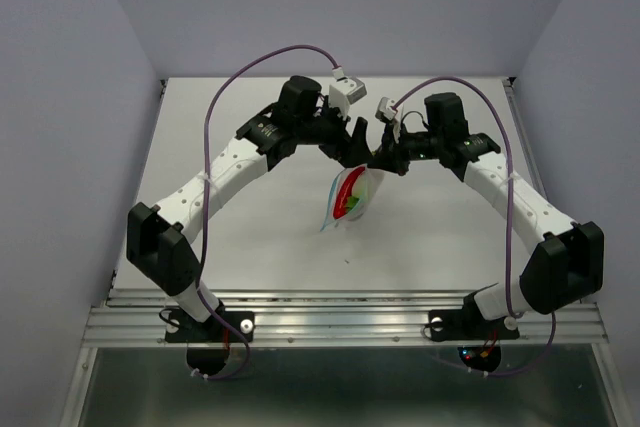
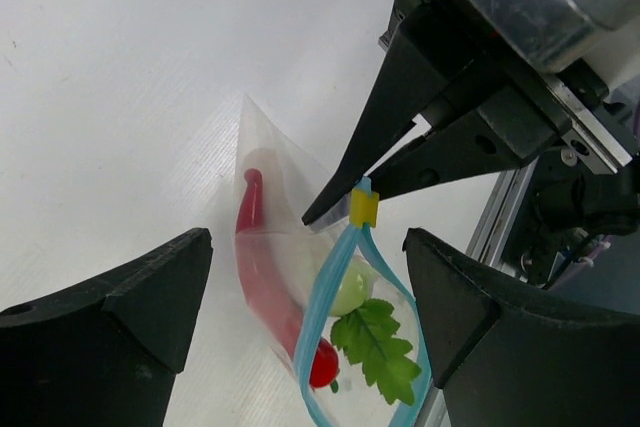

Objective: Place the food in the zip-top bag and seal the zipper
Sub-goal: Zip up the zip-top bag

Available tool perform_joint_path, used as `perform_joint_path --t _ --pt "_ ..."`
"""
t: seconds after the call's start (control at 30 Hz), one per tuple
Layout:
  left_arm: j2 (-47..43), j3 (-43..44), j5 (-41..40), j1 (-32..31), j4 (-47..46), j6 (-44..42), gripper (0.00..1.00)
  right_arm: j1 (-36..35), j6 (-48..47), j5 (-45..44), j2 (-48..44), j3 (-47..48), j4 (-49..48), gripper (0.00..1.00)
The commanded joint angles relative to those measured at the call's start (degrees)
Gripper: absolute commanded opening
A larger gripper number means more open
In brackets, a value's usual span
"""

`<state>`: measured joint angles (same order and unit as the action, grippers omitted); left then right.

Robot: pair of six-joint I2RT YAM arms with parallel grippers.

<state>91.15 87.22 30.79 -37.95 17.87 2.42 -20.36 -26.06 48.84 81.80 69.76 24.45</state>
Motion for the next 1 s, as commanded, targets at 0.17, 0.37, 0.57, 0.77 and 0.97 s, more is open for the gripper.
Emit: perform_joint_path --t 0.17,0.37,0.57,0.77,0.97 --pt "2.9 5.1 -2.0 -2.6 0.9 -2.2 0.77 -0.6 3.8 -1.2 1.3 4.9 2.1 0.01" --pt "3.4 6.3 -2.2 -2.9 1.0 -2.2 0.51 -0.6 4.2 -1.1 2.4 5.4 2.6 0.01" --pt "3.7 6.6 -1.4 -3.2 0.8 -2.2 0.47 -1.2 3.1 -0.9 2.8 5.6 3.6 0.01" --pt "3.9 6.5 -1.6 -3.3 1.0 -3.7 0.27 -1.7 2.5 -1.0 2.9 5.7 4.2 0.01" --pt "4.0 5.9 -2.2 -3.4 2.1 -4.1 0.0 -1.7 2.6 -1.1 2.2 5.7 4.2 0.01"
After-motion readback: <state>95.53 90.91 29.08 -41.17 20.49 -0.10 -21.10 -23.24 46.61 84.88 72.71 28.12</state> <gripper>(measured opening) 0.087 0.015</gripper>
